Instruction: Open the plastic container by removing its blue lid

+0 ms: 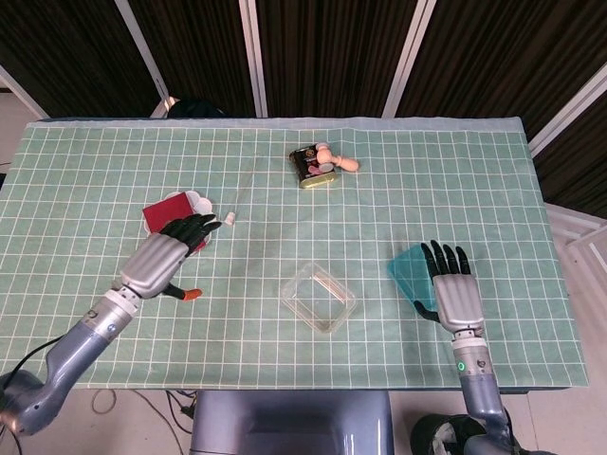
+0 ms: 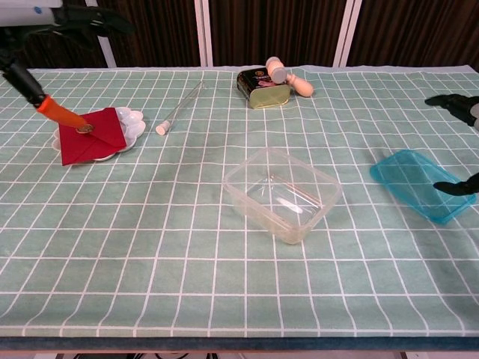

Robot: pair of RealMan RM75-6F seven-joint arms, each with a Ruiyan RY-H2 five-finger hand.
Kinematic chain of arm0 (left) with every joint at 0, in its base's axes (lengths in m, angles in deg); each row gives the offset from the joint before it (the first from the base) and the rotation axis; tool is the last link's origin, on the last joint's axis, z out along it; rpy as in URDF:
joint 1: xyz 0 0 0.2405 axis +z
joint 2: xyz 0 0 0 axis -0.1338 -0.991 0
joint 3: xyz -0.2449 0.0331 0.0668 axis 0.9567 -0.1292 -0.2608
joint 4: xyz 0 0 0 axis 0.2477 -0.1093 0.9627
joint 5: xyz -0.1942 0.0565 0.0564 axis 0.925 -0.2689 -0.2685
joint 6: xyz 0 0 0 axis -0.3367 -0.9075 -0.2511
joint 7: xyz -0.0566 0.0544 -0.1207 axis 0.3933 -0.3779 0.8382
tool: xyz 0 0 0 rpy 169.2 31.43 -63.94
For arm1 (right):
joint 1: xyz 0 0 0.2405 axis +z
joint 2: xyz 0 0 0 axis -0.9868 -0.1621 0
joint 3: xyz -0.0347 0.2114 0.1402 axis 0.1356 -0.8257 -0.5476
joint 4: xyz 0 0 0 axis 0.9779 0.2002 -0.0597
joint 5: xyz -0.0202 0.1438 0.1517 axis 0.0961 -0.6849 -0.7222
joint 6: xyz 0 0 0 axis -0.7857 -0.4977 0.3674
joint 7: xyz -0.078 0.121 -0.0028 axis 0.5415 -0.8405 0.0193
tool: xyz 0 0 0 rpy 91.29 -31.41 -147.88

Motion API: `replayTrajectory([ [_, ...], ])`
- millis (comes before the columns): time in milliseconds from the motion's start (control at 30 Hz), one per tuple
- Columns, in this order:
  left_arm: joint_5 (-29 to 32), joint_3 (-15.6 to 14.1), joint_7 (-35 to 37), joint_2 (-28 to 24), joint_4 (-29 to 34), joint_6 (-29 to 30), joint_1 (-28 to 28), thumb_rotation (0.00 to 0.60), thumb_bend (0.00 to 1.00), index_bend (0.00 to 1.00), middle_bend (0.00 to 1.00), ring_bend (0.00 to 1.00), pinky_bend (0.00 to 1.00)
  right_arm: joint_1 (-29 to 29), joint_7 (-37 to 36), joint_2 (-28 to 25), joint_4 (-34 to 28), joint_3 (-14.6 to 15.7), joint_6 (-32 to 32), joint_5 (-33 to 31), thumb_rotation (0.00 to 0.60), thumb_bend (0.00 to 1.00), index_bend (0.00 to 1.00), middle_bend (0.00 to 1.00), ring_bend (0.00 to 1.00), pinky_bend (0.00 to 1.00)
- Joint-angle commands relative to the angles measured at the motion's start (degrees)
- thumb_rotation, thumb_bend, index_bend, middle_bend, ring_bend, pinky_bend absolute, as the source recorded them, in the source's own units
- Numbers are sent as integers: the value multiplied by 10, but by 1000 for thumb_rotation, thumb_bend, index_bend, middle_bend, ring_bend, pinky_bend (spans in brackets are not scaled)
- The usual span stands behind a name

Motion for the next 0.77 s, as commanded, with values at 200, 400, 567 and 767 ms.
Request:
replayTrajectory([
  [200,-92,-74,38,-72,23,125,124,600,0,0,0,0,108,-56,-34,-107,-91,52,-35,29,600,276,0,0,0,0],
  [400,-145,-123,34,-77,11,229,225,600,0,0,0,0,62,-98,-110,-192,-121,101,-71,110,600,266,0,0,0,0],
  [567,-163,-138,14,-54,-43,311,299,600,0,0,0,0,5,-128,-176,-239,-107,131,-113,169,600,238,0,0,0,0],
  [767,-145,-122,19,-20,-115,383,360,600,0,0,0,0,0,-153,-225,-256,-76,131,-148,167,600,236,0,0,0,0],
])
